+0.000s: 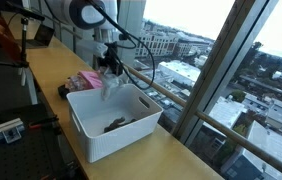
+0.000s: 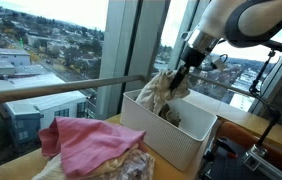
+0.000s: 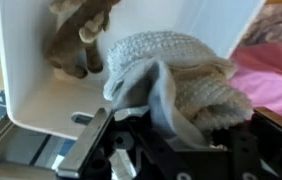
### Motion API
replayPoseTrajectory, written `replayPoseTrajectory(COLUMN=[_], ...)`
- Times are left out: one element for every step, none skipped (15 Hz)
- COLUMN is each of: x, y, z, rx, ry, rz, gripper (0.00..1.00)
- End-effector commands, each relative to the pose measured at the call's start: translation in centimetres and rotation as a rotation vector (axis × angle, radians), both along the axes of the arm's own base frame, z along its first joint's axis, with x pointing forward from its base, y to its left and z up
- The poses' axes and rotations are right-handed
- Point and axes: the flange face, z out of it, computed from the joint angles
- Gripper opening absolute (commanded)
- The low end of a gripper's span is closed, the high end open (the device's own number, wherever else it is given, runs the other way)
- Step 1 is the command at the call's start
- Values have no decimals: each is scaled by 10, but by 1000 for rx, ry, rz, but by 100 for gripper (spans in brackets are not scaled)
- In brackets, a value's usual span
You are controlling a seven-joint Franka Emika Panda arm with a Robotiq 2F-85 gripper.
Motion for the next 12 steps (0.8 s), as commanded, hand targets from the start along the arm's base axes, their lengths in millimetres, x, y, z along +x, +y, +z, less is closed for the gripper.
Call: replayPoseTrajectory(x=[-8,-9,-12,-14,-16,-19,-21,-23,-23,-23,-23,-21], y=[66,93,120,148,178,206,233,259,282,303,313,320], z=[76,88,101,109,112,116,113,111,101,92,77,68], rx=[12,13,14,15,15,19,22,27,28,29,19,13], ry=[-65,-67,-70,-68,-63,-58,-48,-37,-23,-10,6,23], rz=[113,146,180,214,246,273,296,315,326,336,341,344], gripper=[6,6,6,6,6,6,6,6,6,6,6,6])
